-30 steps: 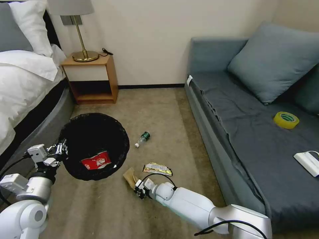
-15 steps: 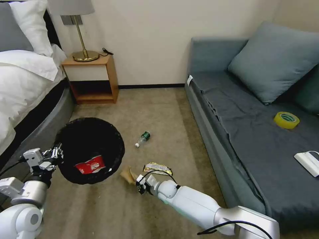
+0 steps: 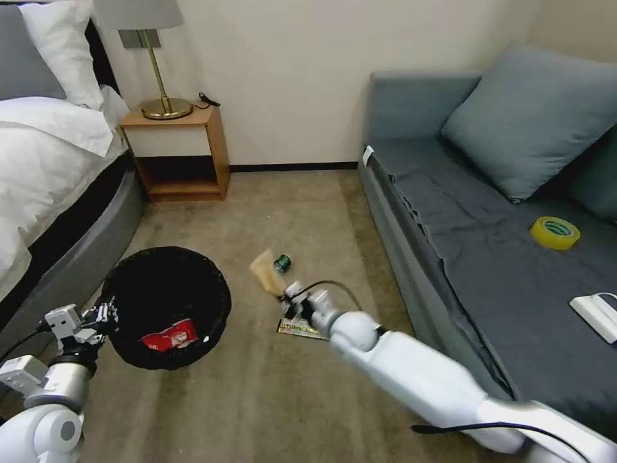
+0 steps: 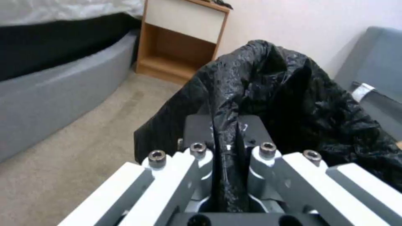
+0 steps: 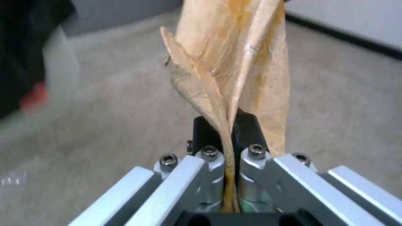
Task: Pick up the trash bin, then pick up the garbage on the floor and place it into the trash bin.
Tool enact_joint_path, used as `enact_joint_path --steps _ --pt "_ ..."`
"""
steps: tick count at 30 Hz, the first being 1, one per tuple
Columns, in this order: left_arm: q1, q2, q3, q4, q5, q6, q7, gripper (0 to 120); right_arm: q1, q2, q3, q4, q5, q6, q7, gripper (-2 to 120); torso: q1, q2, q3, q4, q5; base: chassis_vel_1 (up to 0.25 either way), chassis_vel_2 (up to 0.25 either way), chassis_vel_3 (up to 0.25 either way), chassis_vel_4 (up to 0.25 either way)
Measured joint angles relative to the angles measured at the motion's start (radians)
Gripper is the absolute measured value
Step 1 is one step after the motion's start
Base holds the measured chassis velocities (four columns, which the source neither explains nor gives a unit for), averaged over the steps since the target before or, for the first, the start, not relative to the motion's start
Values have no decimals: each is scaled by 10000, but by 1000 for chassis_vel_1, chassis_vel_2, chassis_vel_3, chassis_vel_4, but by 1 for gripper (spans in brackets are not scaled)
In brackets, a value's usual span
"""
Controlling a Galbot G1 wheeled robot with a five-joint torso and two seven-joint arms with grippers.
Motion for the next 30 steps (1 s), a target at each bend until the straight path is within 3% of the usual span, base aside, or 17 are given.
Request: enact_joint_path --steps 6,12,21,30 --pt "-112 -15 610 210 -168 81 -9 6 512 -994 -57 2482 972 -232 494 0 0 1 0 2 -1 0 0 0 0" --pt "-269 -41 1156 224 -487 360 -173 6 1393 -715 -774 3584 1694 -781 1053 0 0 1 0 3 -3 0 0 0 0" --pt "-275 -211 1429 97 -554 513 -230 6 1645 105 -1859 3754 1774 -901 1083 0 0 0 0 4 -4 0 0 0 0" --pt "-190 -262 1442 -61 -988 669 -255 6 1009 552 -2362 3457 1171 -900 1085 0 0 0 0 4 -3 0 0 0 0"
